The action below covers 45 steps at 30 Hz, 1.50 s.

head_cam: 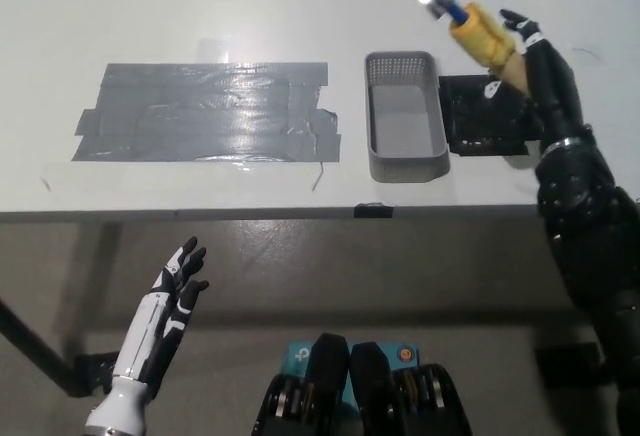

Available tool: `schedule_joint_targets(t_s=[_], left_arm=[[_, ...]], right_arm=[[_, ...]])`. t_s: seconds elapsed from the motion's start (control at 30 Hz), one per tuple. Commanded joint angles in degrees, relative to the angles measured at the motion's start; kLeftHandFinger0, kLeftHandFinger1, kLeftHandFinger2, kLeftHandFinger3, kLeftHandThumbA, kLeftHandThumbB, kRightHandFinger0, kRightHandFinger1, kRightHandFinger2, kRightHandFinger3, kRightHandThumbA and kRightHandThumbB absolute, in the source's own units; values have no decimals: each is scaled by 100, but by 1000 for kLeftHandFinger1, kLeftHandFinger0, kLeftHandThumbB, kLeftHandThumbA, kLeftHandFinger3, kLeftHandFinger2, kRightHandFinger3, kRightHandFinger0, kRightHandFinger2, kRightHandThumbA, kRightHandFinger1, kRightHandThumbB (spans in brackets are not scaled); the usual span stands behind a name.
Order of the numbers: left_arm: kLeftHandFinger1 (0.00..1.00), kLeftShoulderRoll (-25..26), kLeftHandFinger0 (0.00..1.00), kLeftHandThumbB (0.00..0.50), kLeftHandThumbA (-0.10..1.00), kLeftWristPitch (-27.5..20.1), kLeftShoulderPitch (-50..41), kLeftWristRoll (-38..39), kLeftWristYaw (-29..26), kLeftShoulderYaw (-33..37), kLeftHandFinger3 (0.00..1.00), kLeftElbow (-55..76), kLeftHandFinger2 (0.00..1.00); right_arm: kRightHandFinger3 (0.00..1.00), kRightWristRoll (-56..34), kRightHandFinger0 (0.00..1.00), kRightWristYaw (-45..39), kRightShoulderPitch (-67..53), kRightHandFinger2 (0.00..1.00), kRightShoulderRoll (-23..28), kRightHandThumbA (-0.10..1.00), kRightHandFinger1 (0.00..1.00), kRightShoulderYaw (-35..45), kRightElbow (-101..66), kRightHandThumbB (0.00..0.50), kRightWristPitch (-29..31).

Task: The robot picks the hammer with right hand and hits the black area on the desk and places it back.

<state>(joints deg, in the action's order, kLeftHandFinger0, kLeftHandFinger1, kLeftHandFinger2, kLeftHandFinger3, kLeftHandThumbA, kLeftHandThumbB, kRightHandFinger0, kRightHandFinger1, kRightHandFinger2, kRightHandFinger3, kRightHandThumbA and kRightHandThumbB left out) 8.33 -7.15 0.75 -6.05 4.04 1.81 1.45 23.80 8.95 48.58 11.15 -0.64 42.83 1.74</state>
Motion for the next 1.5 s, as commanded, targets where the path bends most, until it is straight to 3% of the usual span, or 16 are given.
schedule_joint_targets(t_s=[0.0, 0.07, 0.1, 0.23, 0.3, 0.47, 0.57, 0.7, 0.9, 1.03, 1.23, 1.3, 1.4, 1.47], left_arm=[[1000, 89, 879, 6, 930, 37, 185, 63, 80, -19, 1000, 371, 1000], [1000, 99, 874, 0, 925, 22, 193, 76, 87, -23, 1000, 364, 1000], [1000, 115, 871, 0, 924, 33, 197, 70, 91, -29, 1000, 368, 1000], [1000, 113, 853, 0, 908, 47, 188, 90, 96, -31, 1000, 378, 1000], [1000, 107, 848, 2, 903, 11, 193, 100, 91, -32, 1000, 344, 1000], [998, 78, 828, 8, 885, -30, 175, 165, 85, -44, 1000, 287, 1000], [989, 87, 816, 4, 882, -88, 165, 161, 60, -69, 1000, 236, 1000], [971, 89, 797, 14, 885, -136, 179, 116, 30, -72, 1000, 190, 1000], [954, 67, 777, 16, 886, -149, 194, 99, -12, -93, 1000, 178, 1000], [956, 69, 777, 25, 879, -93, 187, 104, 7, -97, 1000, 193, 1000], [953, 54, 774, 24, 842, -40, 169, 145, 13, -116, 1000, 235, 1000], [944, 66, 763, 19, 838, -66, 190, 78, -11, -111, 1000, 222, 1000], [938, 62, 752, 23, 831, -48, 190, 63, -8, -107, 1000, 238, 1000], [943, 56, 758, 18, 824, -19, 156, 78, 6, -103, 1000, 276, 1000]], right_arm=[[1000, -1822, 55, -2183, 662, 965, 608, -100, 638, 532, -1083, 106, -1308], [1000, -1769, 66, -2567, 633, 975, 864, -100, 652, 404, -1282, 87, -1659], [1000, -1837, 43, -2922, 622, 938, 1088, -100, 598, 329, -1339, 94, -1764], [1000, -1571, 116, -3352, 586, 943, 1574, -100, 605, 53, -1657, 133, -2230], [1000, -1536, 77, -3679, 517, 909, 1897, -100, 567, -101, -1799, 125, -1968], [1000, -1506, 90, -4219, 301, 932, 2569, -100, 588, -268, -2476, 126, -2383], [935, -1450, 91, -4426, 159, 885, 2874, -100, 570, -381, -2743, 120, -2322], [985, -1403, 98, -4695, 94, 903, 3148, -100, 612, -558, -2809, 105, -2307], [1000, -1322, 164, -4886, 94, 945, 3335, -100, 675, -731, -2828, 106, -2287], [1000, -1252, 168, -5022, 102, 921, 3395, -100, 659, -891, -2880, 100, -2419], [1000, -1200, 249, -5145, 89, 996, 3324, -100, 715, -1046, -2763, 111, -2238], [1000, -1164, 249, -5132, 88, 987, 3260, -100, 713, -1076, -2678, 109, -2191], [1000, -1164, 151, -5027, -78, 925, 3125, -100, 617, -1066, -2548, 90, -2174], [1000, -1252, 151, -5013, -218, 906, 3017, -100, 592, -1032, -2447, 100, -2155]])
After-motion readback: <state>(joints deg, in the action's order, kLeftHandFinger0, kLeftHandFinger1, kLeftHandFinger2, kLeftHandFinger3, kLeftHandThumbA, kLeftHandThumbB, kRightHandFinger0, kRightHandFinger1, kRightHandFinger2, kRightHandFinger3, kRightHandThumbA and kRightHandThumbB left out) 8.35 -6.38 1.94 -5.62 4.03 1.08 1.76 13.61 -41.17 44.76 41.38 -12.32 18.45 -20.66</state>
